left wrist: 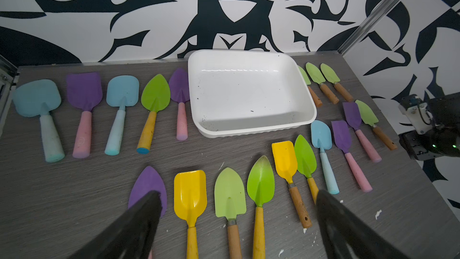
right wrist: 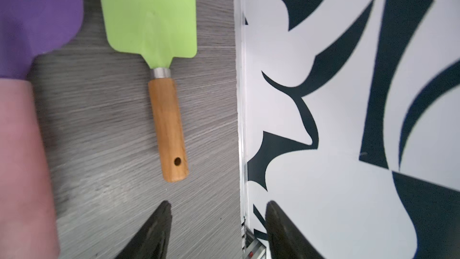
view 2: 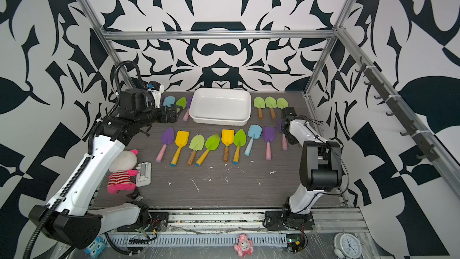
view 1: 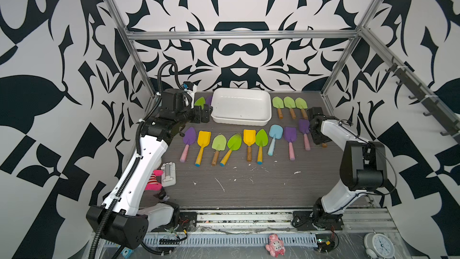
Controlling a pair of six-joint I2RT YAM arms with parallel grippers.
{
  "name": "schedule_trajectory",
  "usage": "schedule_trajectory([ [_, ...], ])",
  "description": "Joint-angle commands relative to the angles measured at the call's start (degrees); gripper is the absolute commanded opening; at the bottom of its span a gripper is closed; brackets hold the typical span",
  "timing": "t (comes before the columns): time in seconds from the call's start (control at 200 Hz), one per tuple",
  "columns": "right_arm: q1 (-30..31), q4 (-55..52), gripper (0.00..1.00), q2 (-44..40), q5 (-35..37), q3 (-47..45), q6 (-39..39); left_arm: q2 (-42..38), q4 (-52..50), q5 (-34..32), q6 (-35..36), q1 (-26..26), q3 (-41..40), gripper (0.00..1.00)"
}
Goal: Take the shovel out of the storage box
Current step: Place the shovel at the center of the board, then reset both arms
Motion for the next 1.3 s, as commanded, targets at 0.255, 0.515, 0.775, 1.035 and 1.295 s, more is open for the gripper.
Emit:
schedule_trajectory([
  [0.255, 0.25, -11.33, 0.71, -22.81, -13.3, 10.7, 13.1, -7.45, 7.26, -3.14, -0.39, 0.25, -6.43, 0.99],
  [0.515, 0.26, 0.21, 0.84, -38.99, -23.34, 8.3, 11.04, -12.06, 6.25, -8.9, 1.5, 0.36, -7.65, 0.99],
  [0.775, 0.26, 1.31, 0.96, -44.63, -30.33, 8.0, 7.6, -25.92, 3.28, -22.91, 0.06, 0.34, -18.57, 0.99],
  [1.035, 0.26, 10.41, 0.97, -53.83, -38.29, -3.46, 11.47, -36.22, 11.65, -26.01, 2.36, 0.38, -33.17, 0.99],
  [1.295, 0.24, 12.43, 0.98, -61.41, -37.7, -13.39, 10.08, -34.24, 26.74, -26.0, 6.17, 1.37, -45.51, 0.99],
])
